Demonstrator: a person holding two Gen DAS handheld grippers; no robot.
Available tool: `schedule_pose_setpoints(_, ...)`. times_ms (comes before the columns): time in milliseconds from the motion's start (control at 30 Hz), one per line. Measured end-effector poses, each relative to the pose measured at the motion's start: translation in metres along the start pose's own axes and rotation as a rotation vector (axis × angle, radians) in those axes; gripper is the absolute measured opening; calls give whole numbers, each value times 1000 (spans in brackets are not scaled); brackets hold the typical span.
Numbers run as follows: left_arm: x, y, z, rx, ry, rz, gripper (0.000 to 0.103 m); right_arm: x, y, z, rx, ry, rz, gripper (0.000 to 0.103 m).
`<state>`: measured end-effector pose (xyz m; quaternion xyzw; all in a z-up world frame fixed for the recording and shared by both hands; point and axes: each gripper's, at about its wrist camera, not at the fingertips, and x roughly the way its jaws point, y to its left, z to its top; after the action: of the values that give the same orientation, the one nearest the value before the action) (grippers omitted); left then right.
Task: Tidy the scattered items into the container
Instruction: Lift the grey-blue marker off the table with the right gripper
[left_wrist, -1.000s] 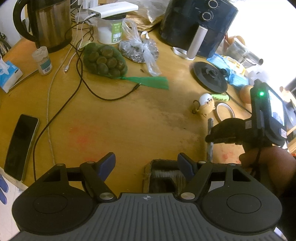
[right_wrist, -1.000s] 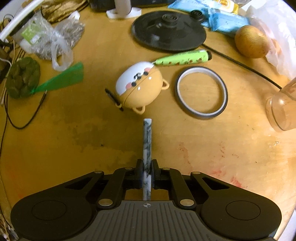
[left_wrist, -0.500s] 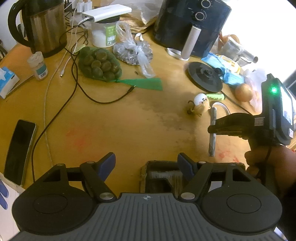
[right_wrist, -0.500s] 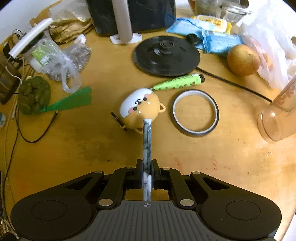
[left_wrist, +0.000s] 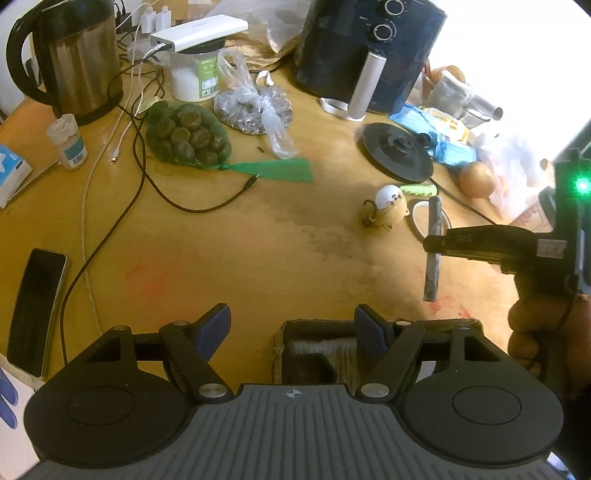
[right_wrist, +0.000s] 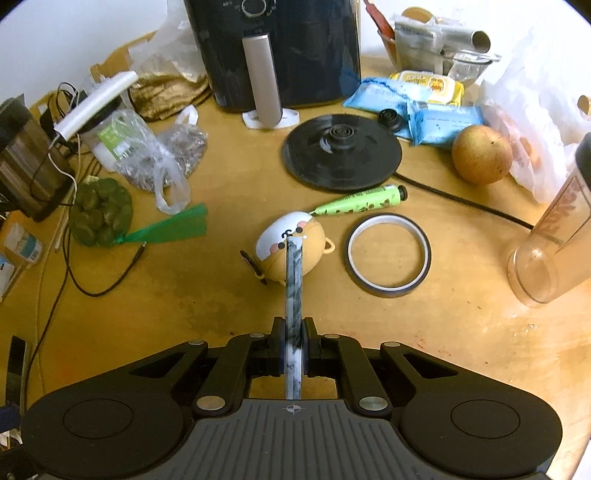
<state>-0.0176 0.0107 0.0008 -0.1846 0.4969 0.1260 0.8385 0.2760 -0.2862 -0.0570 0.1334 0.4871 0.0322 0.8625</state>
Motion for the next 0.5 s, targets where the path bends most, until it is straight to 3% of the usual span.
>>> schedule_pose_setpoints(500,2,-10,3,20,-10,-11,73,-39,-8,-11,-58,-120,60,11)
